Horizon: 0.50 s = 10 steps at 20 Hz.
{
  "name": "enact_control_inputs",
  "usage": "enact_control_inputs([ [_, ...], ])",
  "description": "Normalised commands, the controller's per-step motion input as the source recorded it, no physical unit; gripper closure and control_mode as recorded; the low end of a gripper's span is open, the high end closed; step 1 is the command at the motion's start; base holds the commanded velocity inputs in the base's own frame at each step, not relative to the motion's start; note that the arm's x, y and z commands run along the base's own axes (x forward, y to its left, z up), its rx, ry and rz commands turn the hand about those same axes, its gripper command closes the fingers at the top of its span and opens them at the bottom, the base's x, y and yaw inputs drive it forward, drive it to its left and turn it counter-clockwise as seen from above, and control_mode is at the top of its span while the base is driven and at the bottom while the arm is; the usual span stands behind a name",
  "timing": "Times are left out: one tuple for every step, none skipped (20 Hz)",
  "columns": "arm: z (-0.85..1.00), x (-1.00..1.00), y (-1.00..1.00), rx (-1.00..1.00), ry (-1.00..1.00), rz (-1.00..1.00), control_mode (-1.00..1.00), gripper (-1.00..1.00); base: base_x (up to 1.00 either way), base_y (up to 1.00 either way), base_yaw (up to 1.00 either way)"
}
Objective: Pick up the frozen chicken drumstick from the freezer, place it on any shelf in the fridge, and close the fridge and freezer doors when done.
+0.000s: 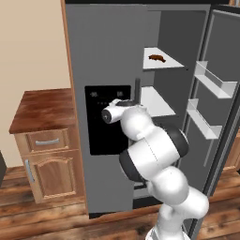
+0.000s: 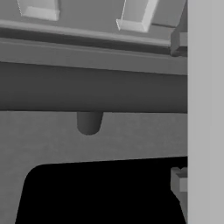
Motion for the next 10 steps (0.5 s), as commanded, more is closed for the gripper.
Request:
enact_control_inputs([
  [0.0, 0.48, 0.0, 0.0, 0.0, 0.01, -1.0, -1.0, 0.0, 0.0, 0.0],
  [0.0, 0.46, 0.0, 0.0, 0.0, 0.01, -1.0, -1.0, 0.0, 0.0, 0.0],
  [0.0, 0.47, 0.0, 0.0, 0.0, 0.01, -1.0, -1.0, 0.0, 0.0, 0.0],
  [0.0, 0.51, 0.0, 0.0, 0.0, 0.01, -1.0, -1.0, 0.0, 0.0, 0.0],
  [0.0, 0.53, 0.0, 0.0, 0.0, 0.0, -1.0, -1.0, 0.0, 0.0, 0.0],
  [0.0, 0.54, 0.0, 0.0, 0.0, 0.0, -1.0, -1.0, 0.0, 0.0, 0.0],
  [0.0, 0.56, 0.0, 0.0, 0.0, 0.0, -1.0, -1.0, 0.0, 0.0, 0.0],
  [0.0, 0.57, 0.0, 0.0, 0.0, 0.0, -1.0, -1.0, 0.0, 0.0, 0.0],
  [0.0, 0.59, 0.0, 0.0, 0.0, 0.0, -1.0, -1.0, 0.0, 0.0, 0.0],
  [0.0, 0.56, 0.0, 0.0, 0.0, 0.0, -1.0, -1.0, 0.0, 0.0, 0.0],
])
